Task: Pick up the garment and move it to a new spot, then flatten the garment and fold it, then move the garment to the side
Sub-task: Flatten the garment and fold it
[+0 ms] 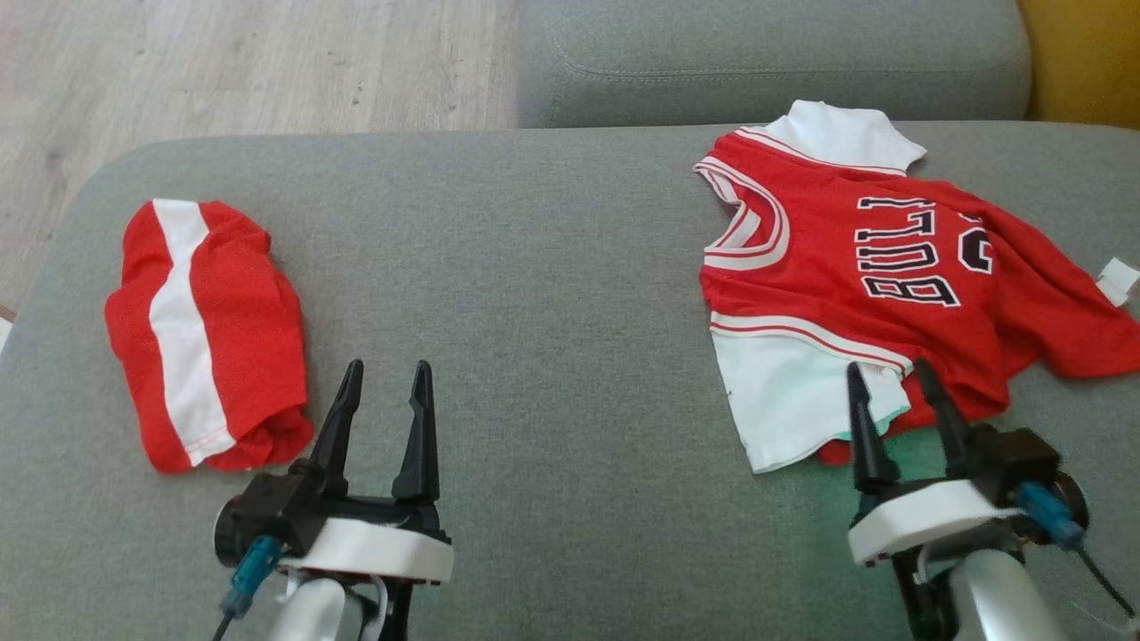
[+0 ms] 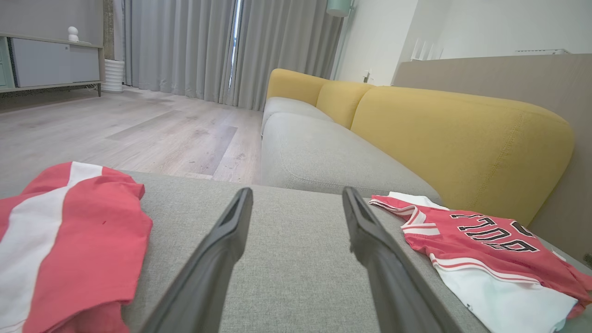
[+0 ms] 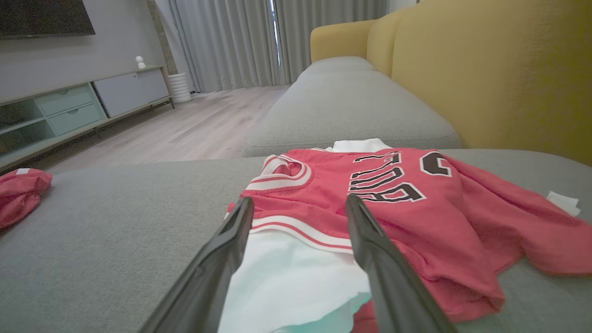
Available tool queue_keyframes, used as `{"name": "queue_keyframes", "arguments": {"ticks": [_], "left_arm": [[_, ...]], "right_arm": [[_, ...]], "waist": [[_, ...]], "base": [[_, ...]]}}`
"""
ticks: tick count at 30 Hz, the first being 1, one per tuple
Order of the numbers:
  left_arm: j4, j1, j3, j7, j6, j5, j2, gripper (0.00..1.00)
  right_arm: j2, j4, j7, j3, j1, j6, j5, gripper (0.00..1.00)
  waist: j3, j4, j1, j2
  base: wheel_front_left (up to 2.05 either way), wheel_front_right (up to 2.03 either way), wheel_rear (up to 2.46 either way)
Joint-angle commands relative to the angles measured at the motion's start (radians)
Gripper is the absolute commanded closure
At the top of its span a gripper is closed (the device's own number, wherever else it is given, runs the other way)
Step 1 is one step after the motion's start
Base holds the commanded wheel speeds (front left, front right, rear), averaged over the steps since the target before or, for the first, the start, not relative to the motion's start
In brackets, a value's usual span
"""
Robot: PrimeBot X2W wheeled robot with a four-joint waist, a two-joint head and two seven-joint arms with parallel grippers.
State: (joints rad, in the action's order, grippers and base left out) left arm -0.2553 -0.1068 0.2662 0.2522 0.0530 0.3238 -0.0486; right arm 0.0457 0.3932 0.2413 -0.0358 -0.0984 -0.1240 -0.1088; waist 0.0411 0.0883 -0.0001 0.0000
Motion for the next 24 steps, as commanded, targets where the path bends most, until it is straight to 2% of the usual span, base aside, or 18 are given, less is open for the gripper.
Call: {"name": "queue_keyframes", "arguments": {"ticks": [1,13,24], "left_arm": [[0.028,-0.027,-0.028,0.010,0.001,-0.010,-0.002,0.00],[0.026,-0.034,-0.020,0.010,0.000,-0.005,-0.002,0.00],[0.031,-0.042,-0.016,0.010,0.000,-0.004,-0.002,0.00]], "right_arm": [[0.005,-0.035,-0.006,-0.041,-0.052,-0.007,0.020,0.00],[0.005,0.065,-0.147,-0.159,-0.060,-0.007,0.082,0.00],[0.005,0.174,-0.215,-0.201,-0.088,-0.007,0.113,0.00]], "waist": [[0.001,0.003,0.0001,0.0000],[0.012,0.039,0.0001,0.0000],[0.042,0.056,0.0001,0.0000]], "base": [[0.00,0.00,0.00],[0.00,0.00,0.00],[0.00,0.00,0.00]]}}
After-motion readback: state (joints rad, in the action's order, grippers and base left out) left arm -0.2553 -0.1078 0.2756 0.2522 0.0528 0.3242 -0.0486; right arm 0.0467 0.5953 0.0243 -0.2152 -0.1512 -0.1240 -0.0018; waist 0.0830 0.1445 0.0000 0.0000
